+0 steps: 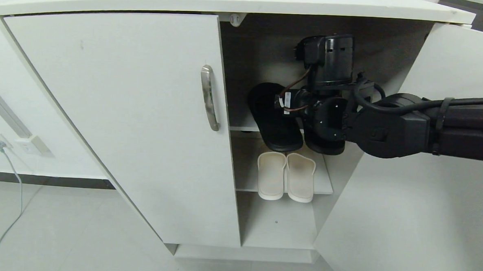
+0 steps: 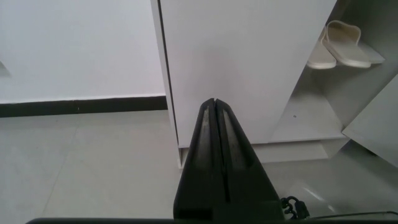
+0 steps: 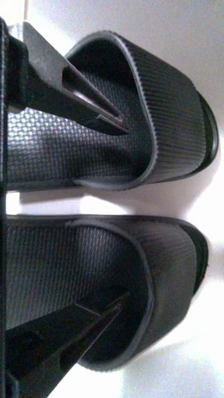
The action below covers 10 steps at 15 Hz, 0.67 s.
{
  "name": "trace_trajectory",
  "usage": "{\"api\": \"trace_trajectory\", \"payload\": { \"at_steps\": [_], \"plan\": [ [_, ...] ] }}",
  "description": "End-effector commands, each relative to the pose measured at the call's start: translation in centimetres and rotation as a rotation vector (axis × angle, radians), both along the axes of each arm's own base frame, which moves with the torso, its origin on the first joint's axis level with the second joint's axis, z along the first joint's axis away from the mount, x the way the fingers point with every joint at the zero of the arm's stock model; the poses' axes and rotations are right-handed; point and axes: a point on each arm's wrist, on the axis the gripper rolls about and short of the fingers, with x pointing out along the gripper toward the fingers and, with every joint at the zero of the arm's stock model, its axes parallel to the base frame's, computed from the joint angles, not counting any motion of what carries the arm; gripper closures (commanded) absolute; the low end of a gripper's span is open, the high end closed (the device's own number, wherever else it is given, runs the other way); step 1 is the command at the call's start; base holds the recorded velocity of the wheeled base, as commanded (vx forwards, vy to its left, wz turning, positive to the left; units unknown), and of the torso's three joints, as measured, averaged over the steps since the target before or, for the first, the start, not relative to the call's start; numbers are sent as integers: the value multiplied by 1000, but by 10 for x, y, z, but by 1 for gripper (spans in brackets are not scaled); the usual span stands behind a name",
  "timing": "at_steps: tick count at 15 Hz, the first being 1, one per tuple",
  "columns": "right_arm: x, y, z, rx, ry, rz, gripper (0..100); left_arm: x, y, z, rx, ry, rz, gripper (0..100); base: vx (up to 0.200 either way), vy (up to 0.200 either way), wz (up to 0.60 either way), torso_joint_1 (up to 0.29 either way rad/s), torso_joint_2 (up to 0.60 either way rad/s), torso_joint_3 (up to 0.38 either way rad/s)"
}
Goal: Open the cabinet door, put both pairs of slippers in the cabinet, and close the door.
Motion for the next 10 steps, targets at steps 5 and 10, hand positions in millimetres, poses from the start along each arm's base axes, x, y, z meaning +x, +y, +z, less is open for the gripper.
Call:
{"api": "trace_trajectory", "payload": {
  "at_steps": [5, 10],
  "plan": [
    [-26, -11, 4, 4, 13, 25, 0, 0, 0, 0, 0, 1, 0, 100, 0, 0, 0, 0, 0, 0],
    [-95, -32, 5, 51, -27, 157, 0, 0, 0, 0, 0, 1, 0, 100, 0, 0, 0, 0, 0, 0]
  ]
}}
